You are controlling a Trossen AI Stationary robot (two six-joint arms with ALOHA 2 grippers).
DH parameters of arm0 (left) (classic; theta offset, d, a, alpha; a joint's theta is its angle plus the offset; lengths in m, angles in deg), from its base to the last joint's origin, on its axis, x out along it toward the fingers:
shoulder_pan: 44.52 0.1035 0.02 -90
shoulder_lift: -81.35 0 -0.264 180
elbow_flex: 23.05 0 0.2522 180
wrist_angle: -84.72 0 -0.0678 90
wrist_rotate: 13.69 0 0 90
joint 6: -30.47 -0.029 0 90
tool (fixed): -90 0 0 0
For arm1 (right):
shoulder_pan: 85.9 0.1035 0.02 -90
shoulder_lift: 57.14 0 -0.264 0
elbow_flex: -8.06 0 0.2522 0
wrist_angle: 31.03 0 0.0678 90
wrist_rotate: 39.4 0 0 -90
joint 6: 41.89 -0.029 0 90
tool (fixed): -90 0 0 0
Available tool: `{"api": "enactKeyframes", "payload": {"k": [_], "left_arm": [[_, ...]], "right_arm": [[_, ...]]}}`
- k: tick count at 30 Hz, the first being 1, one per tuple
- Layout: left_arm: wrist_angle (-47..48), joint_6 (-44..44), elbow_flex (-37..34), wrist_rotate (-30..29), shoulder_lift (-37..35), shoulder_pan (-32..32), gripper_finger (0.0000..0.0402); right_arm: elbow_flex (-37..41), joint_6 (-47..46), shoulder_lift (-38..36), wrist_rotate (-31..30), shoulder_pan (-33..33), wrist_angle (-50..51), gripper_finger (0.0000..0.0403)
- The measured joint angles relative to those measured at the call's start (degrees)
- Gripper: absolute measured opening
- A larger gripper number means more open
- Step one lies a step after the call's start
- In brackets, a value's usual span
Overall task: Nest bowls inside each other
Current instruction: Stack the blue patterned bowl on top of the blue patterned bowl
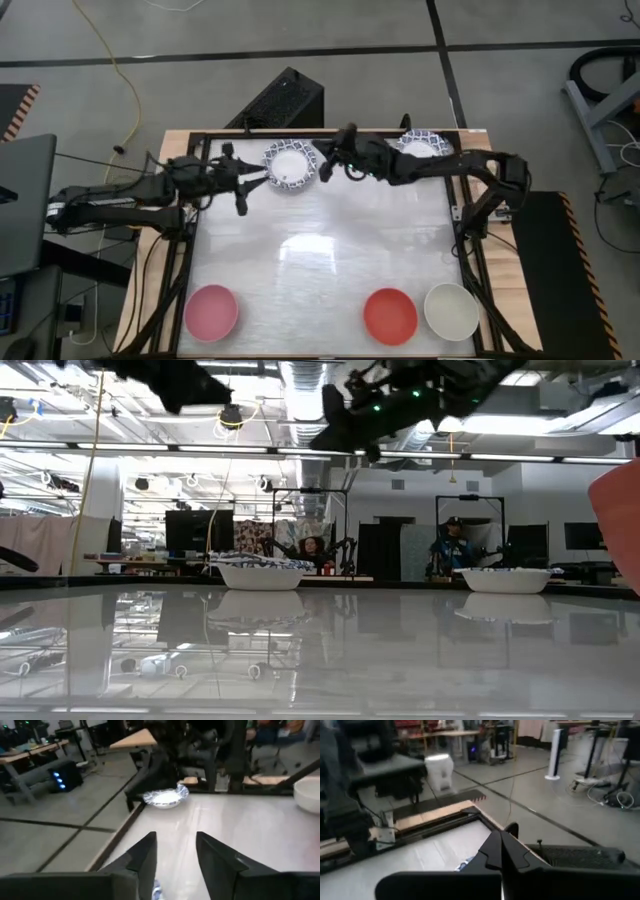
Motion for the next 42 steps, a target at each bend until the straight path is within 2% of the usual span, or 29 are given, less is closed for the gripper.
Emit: {"api": "enactKeyframes", "payload": {"k": [3,6,8,11,17,20,24,27,31,37,42], "left_arm": [[-5.7,3.3,-5.2,2.1,1.6,1.8,0.0076],[-6.7,5.4,-8.5,2.0,3.0,3.3,0.0022],[-7.3,6.5,-9.9,1.4,3.8,4.0,0.0008],[-6.9,8.9,-11.4,-1.1,5.3,4.7,0.0003],[-9.2,10.6,-14.4,-1.4,8.3,5.6,0.0],[-11.1,13.8,-15.6,-1.5,10.4,5.8,0.0],[-11.9,13.7,-15.6,-1.7,13.1,5.8,0.0],[-12.5,13.8,-15.6,-3.6,15.1,5.8,0.0],[-15.9,14.5,-15.6,-5.1,18.0,5.9,0.0],[-21.4,15.2,-15.6,-5.3,23.0,5.9,0.0],[-22.0,14.9,-15.6,-8.8,26.2,6.5,0.0]], "right_arm": [[3.7,-3.6,-0.4,-4.4,1.6,-1.3,0.0007],[4.5,-5.5,0.8,-8.9,3.7,-1.4,0.0008],[4.4,-5.9,2.4,-11.1,5.1,-2.0,0.0008],[4.5,-8.2,4.8,-12.4,5.9,-3.7,0.0008],[4.4,-10.3,9.5,-12.5,6.2,-8.9,0.0008],[4.5,-11.5,11.5,-9.7,5.7,-9.8,0.0008],[4.4,-12.2,12.8,-6.7,5.0,-11.5,0.0008],[4.4,-12.2,13.7,-6.1,4.5,-11.2,0.0008],[4.3,-10.4,15.4,-2.1,3.4,-12.1,0.0008],[4.3,-11.1,17.6,-1.8,1.9,-12.3,0.0008],[4.3,-11.2,18.2,-0.5,-0.1,-13.0,0.0008]]}}
